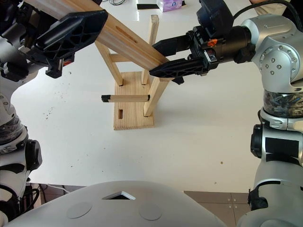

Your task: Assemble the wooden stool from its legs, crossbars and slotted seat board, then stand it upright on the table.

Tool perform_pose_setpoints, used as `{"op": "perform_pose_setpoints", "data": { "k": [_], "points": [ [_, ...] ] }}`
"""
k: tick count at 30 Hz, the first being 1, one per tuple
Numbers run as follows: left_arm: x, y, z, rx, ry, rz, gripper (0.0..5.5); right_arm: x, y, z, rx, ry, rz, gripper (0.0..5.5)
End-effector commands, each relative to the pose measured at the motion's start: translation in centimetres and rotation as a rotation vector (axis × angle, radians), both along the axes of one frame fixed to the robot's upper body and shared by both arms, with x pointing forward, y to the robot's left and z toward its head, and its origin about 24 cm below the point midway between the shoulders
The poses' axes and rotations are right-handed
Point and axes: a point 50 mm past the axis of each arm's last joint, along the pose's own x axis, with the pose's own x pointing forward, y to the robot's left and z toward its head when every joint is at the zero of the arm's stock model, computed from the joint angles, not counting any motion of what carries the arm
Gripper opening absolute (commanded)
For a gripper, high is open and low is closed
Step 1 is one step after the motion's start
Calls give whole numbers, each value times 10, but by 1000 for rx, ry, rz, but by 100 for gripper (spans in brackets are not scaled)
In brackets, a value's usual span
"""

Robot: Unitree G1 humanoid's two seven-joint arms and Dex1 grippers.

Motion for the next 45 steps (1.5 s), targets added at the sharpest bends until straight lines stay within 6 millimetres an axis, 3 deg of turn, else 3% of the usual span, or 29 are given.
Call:
{"op": "perform_pose_setpoints", "data": {
  "k": [1,3,4,13,18,24,29,37,45],
  "points": [
    [-5,-3,5,-14,-40,-36,207,5,1,-3,-9,-16,-54,207],
    [-3,-1,4,-11,-41,-2,207,9,1,-2,12,-49,-76,207],
    [-1,0,3,-9,-41,12,207,10,0,-1,21,-60,-82,243],
    [6,12,6,11,-95,121,206,19,-11,13,104,-66,-146,365],
    [11,48,11,93,-136,264,206,31,-32,21,181,-95,-284,365],
    [17,93,2,221,-73,384,206,28,-57,1,214,-95,-457,365],
    [19,115,-29,298,25,455,206,24,-71,-15,250,-72,-579,365],
    [0,103,-102,327,173,480,205,40,-73,-20,204,-45,-610,365],
    [-19,89,-124,324,205,483,205,52,-68,-12,155,-39,-558,365]
  ]
}}
